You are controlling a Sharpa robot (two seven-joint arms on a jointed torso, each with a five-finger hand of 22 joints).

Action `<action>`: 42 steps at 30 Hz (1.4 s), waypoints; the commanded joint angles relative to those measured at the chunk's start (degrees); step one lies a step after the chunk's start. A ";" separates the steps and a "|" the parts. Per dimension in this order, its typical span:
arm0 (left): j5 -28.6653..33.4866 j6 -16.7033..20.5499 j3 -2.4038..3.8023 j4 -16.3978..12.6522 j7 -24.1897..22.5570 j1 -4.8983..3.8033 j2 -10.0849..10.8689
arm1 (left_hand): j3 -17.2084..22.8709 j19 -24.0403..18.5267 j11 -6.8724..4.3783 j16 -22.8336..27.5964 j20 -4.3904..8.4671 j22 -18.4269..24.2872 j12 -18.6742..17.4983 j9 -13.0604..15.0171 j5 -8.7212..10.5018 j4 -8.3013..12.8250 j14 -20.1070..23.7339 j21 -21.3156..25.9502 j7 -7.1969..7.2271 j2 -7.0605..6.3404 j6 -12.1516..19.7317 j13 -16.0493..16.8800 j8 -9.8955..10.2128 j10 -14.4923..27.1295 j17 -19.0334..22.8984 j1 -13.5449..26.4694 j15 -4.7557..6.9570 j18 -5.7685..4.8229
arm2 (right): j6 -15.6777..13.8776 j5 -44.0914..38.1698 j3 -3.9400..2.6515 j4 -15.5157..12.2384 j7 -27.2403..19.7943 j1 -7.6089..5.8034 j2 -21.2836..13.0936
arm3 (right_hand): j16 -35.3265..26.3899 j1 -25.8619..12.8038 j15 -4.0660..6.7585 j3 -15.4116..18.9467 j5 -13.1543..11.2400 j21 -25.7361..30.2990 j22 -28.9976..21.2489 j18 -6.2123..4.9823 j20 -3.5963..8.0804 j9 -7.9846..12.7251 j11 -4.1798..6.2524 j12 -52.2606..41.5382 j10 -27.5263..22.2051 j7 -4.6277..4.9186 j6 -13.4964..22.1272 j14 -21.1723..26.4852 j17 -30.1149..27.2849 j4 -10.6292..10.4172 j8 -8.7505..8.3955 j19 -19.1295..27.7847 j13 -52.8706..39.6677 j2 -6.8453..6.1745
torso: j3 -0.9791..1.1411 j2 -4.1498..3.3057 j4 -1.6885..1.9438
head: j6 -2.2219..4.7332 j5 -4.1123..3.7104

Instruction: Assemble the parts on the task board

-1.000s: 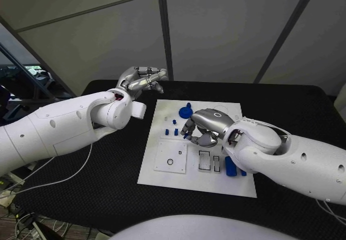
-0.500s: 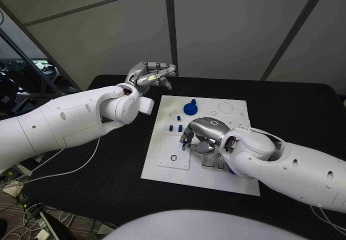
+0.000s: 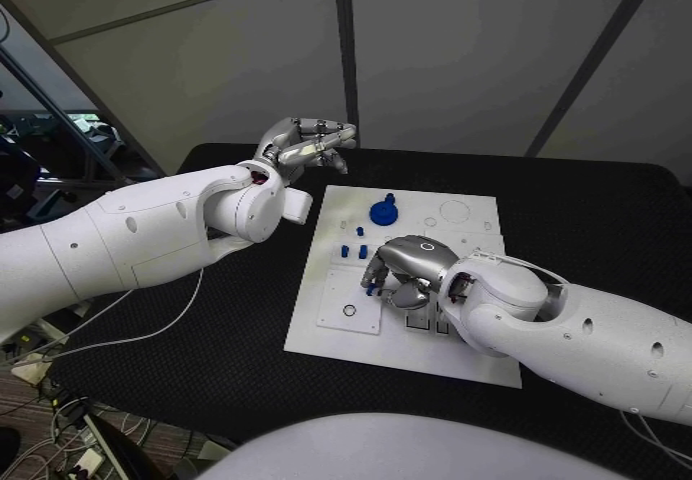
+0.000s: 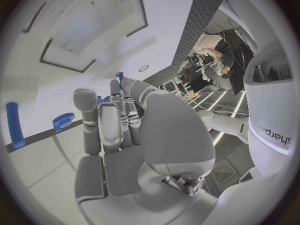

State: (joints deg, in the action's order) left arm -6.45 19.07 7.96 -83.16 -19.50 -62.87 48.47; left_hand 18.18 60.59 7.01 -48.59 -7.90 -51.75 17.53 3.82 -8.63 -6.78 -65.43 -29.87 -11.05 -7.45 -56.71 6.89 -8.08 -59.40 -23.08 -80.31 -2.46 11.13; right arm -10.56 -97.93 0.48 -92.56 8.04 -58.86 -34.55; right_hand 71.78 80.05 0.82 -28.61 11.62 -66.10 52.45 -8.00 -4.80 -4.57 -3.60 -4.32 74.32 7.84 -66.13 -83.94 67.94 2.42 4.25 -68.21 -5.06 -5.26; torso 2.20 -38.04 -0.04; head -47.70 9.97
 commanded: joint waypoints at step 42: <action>0.20 -2.08 -0.01 0.26 1.24 -0.11 -0.06 | -0.44 0.05 -0.05 0.55 -0.31 0.48 0.26 0.08 -0.04 0.41 0.43 0.79 0.04 0.90 0.32 -0.19 -0.13 0.62 0.42 -0.83 0.01 -0.69 | -1.69 -3.40 0.21 0.50 3.27 0.07 0.86 | 1.12 -4.24 -2.69 2.51 0.32 1.97 -3.06 -0.20 -2.83 0.93 -3.59 0.47 -13.58 3.19 10.49 -2.11 -1.15 -1.63 -0.80 2.39 1.44 -3.87 | -0.01 0.07 0.06 | -0.52 0.35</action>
State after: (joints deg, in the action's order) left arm -6.41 18.26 7.93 -82.92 -18.60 -62.87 48.48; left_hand 17.95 60.59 6.82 -48.38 -7.90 -51.34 17.53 3.82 -8.63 -6.55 -65.43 -29.21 -11.05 -6.77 -56.71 6.76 -8.08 -59.21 -22.73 -80.99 -2.46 11.13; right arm -9.50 -100.94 0.69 -91.91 10.65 -58.77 -33.59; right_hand 72.88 75.99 -1.35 -26.37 12.14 -64.45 49.47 -8.02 -7.28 -3.61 -7.20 -3.65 61.09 10.98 -55.96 -84.03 66.84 0.84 3.79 -65.73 -3.52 -8.58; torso 2.15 -37.99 -0.03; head -48.27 10.29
